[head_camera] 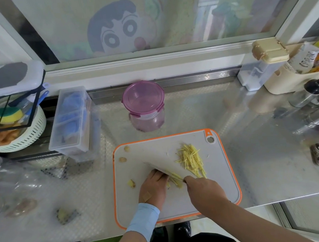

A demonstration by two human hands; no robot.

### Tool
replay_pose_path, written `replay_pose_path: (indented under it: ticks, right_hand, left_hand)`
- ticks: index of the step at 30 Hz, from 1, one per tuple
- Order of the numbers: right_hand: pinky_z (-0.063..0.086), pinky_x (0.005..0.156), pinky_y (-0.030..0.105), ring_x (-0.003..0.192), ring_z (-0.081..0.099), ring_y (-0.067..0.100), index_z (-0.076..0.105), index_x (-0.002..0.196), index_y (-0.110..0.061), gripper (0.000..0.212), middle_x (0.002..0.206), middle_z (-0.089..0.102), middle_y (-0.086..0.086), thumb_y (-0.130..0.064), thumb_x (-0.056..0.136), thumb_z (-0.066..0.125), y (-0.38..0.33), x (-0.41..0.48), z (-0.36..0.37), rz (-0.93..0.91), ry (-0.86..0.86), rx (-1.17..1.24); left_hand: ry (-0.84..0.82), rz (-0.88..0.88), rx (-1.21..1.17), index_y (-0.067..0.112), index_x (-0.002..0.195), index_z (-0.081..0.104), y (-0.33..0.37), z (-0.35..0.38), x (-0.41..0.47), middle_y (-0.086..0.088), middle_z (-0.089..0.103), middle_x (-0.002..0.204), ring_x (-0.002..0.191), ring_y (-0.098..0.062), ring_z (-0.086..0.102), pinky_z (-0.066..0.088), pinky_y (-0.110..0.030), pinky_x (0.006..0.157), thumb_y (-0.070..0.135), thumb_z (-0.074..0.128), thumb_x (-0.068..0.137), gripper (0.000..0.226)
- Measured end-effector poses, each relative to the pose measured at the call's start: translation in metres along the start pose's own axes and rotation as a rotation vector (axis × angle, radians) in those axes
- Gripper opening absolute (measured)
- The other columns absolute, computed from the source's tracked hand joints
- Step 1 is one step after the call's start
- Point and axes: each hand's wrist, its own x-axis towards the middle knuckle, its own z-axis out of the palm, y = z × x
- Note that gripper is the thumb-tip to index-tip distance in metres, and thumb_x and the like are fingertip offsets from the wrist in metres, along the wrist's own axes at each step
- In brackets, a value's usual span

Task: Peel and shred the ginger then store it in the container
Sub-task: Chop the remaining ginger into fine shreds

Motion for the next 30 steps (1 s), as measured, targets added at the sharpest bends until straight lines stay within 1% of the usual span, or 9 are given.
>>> replay_pose_path:
  ticks: [4, 8, 13, 16, 19, 21, 24, 26, 30]
  right_hand:
    - [0.035, 0.05, 0.029, 0.065, 0.051, 0.024, 0.05, 0.122, -0.024, 0.027, 0.074, 0.051, -0.003, -0.015, 0.101, 0.037, -0.002, -0.002, -0.003, -0.002, -0.001, -0.003]
    - [0.029, 0.043, 0.028, 0.053, 0.044, 0.016, 0.05, 0.116, -0.023, 0.023, 0.066, 0.046, -0.005, -0.012, 0.1, 0.038, -0.002, -0.002, -0.007, 0.007, -0.013, -0.011]
    - [0.033, 0.044, 0.03, 0.052, 0.042, 0.019, 0.035, 0.097, -0.023, 0.019, 0.068, 0.046, 0.0, -0.004, 0.094, 0.038, -0.008, 0.002, -0.01, 0.03, -0.057, 0.016]
    - [0.031, 0.043, 0.03, 0.052, 0.041, 0.021, 0.03, 0.096, -0.023, 0.025, 0.067, 0.045, 0.001, -0.001, 0.09, 0.039, -0.011, 0.007, -0.013, 0.024, -0.079, 0.019]
    - [0.03, 0.044, 0.028, 0.051, 0.041, 0.02, 0.03, 0.096, -0.023, 0.026, 0.067, 0.045, 0.002, 0.0, 0.09, 0.039, -0.015, 0.011, -0.017, 0.019, -0.071, 0.016]
    - [0.03, 0.044, 0.028, 0.051, 0.04, 0.021, 0.029, 0.095, -0.023, 0.025, 0.066, 0.044, 0.002, 0.0, 0.09, 0.039, -0.015, 0.011, -0.017, 0.009, -0.062, 0.009]
    - [0.03, 0.044, 0.028, 0.051, 0.04, 0.022, 0.029, 0.093, -0.024, 0.024, 0.066, 0.045, 0.002, -0.002, 0.092, 0.038, -0.01, 0.005, -0.017, 0.016, -0.051, 0.005]
    - [0.03, 0.044, 0.029, 0.051, 0.041, 0.022, 0.03, 0.092, -0.024, 0.023, 0.066, 0.046, 0.003, -0.002, 0.092, 0.038, -0.008, 0.001, -0.016, 0.026, -0.051, 0.008]
    - [0.028, 0.043, 0.029, 0.05, 0.039, 0.02, 0.028, 0.095, -0.023, 0.023, 0.064, 0.043, 0.001, -0.002, 0.093, 0.039, -0.011, -0.002, -0.013, 0.036, -0.061, 0.004]
  left_hand:
    - [0.011, -0.005, -0.006, 0.018, 0.098, 0.075, 0.0, 0.0, -0.001, 0.001, 0.07, 0.099, 0.102, -0.017, 0.053, 0.056, -0.026, 0.066, -0.005, 0.079, 0.06, 0.045]
    - [0.023, 0.0, -0.01, 0.018, 0.098, 0.075, 0.001, -0.001, 0.0, 0.001, 0.07, 0.098, 0.1, -0.017, 0.053, 0.057, -0.027, 0.063, -0.004, 0.081, 0.06, 0.044]
    - [0.026, -0.021, -0.015, 0.019, 0.101, 0.076, 0.004, -0.004, 0.003, 0.0, 0.07, 0.103, 0.105, -0.017, 0.051, 0.058, -0.03, 0.061, -0.001, 0.084, 0.059, 0.047]
    - [0.02, -0.034, -0.031, 0.019, 0.102, 0.075, 0.002, -0.003, 0.003, 0.0, 0.07, 0.103, 0.105, -0.017, 0.051, 0.059, -0.033, 0.06, 0.001, 0.083, 0.063, 0.044]
    - [0.028, -0.031, -0.018, 0.019, 0.1, 0.076, 0.001, -0.001, 0.002, 0.0, 0.07, 0.103, 0.105, -0.017, 0.051, 0.058, -0.033, 0.061, 0.008, 0.07, 0.077, 0.027]
    - [0.052, -0.026, -0.009, 0.017, 0.096, 0.076, 0.0, -0.001, 0.002, 0.0, 0.07, 0.1, 0.103, -0.017, 0.052, 0.058, -0.033, 0.058, 0.013, 0.057, 0.082, 0.023]
    - [0.051, -0.02, -0.006, 0.016, 0.093, 0.076, 0.001, -0.001, 0.002, 0.0, 0.07, 0.098, 0.102, -0.017, 0.051, 0.058, -0.032, 0.056, -0.001, 0.077, 0.066, 0.031]
    - [0.049, -0.023, -0.005, 0.015, 0.087, 0.076, 0.002, -0.002, 0.001, 0.0, 0.07, 0.095, 0.101, -0.016, 0.051, 0.056, -0.03, 0.053, -0.004, 0.083, 0.058, 0.035]
    - [0.068, -0.026, -0.017, 0.016, 0.09, 0.076, 0.004, -0.002, 0.002, 0.001, 0.07, 0.095, 0.1, -0.016, 0.051, 0.056, -0.029, 0.053, -0.001, 0.083, 0.062, 0.034]
